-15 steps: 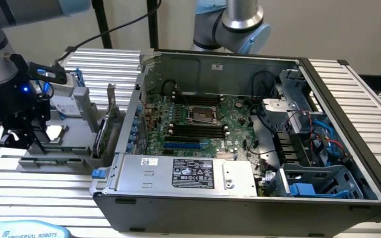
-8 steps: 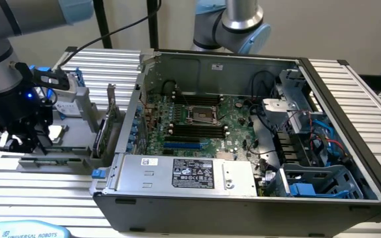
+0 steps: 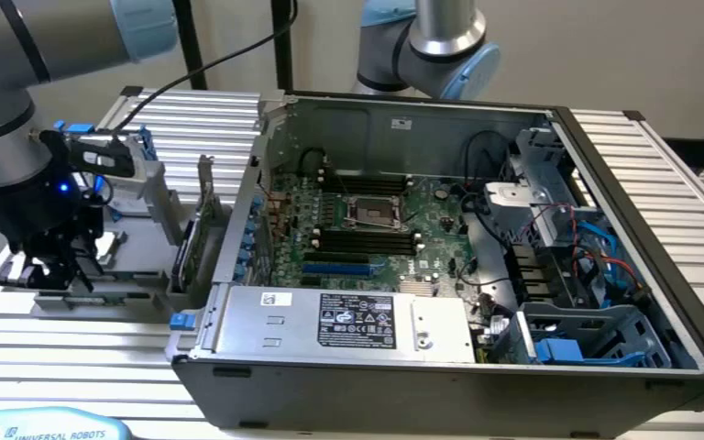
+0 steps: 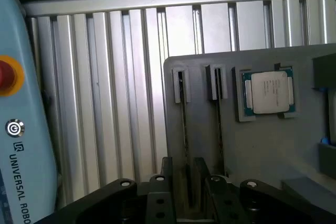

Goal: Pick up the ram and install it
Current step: 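Pick up the ram and move it above insertion slot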

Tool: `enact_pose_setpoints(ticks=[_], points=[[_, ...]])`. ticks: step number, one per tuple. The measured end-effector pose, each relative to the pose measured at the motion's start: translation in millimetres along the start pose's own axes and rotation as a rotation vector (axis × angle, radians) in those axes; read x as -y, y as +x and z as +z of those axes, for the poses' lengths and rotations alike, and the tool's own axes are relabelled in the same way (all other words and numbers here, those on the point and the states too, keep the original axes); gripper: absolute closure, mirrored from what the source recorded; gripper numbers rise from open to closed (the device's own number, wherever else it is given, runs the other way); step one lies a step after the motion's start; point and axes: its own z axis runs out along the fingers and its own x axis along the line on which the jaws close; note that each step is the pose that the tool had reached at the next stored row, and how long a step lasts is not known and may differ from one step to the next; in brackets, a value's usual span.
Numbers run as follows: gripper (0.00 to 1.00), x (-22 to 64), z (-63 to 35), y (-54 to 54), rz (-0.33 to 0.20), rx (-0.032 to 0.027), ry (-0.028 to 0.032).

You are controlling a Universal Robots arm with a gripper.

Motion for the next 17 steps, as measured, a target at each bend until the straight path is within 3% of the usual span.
enact_pose_setpoints(ticks=[8,17], points=[[0.69,-1.4,14.8,-9.2,-0.018,0.0,0.0053],[0.69,-1.3,29.0,-9.3,-0.051,-0.0013,0.0052]])
